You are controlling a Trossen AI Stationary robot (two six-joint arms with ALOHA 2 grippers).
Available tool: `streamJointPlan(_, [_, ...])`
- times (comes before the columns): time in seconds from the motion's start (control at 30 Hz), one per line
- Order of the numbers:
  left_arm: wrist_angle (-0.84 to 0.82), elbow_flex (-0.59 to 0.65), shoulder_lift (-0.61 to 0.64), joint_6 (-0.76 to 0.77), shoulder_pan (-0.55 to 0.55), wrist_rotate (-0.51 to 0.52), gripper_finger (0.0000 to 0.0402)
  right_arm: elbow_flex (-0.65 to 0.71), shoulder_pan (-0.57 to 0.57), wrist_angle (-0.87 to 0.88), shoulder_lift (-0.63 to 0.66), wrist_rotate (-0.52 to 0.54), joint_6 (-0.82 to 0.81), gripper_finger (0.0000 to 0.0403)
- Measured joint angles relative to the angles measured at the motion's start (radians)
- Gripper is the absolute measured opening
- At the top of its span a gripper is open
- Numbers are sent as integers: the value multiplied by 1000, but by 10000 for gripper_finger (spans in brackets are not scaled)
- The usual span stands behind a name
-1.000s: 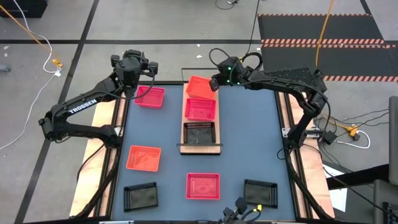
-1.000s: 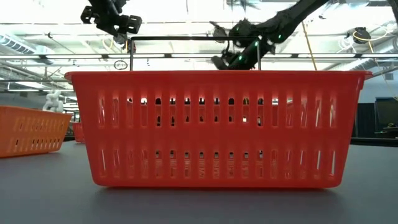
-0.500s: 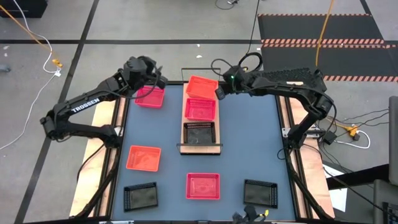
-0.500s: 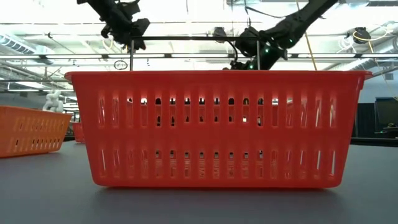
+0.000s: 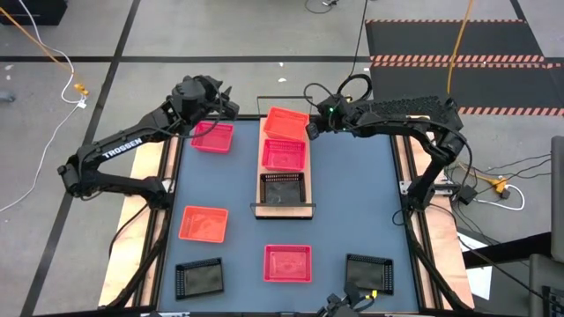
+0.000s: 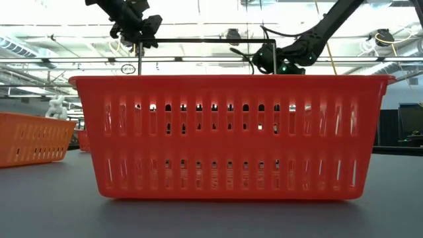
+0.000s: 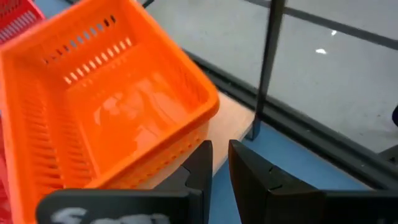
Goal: Stack baskets on shelf by color
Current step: Stack the top orange bin on the orange bin on the shelf, then stack the top red bin on the red bin on the shelf
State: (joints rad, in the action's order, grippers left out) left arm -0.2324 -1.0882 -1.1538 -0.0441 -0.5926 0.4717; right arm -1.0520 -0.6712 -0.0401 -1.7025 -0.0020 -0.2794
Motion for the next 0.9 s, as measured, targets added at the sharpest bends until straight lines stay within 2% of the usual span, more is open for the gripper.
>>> streamJointPlan(0.37, [-2,0,0,-6,1,0,157,-2,-3,-107,-10,-27,17,44])
streamJointPlan(0.7, [-1,0,0,-10,1,0,157,-2,-2,-113,-8,-25,94,44])
streamJointPlan(0.8, [-1,0,-1,-20,1,0,157,-2,-3,-52,31,-21,96,44])
streamJointPlan(0.9, [-4,-1,-1,-39,1,0,157,-2,-3,84,134,-19,132,45])
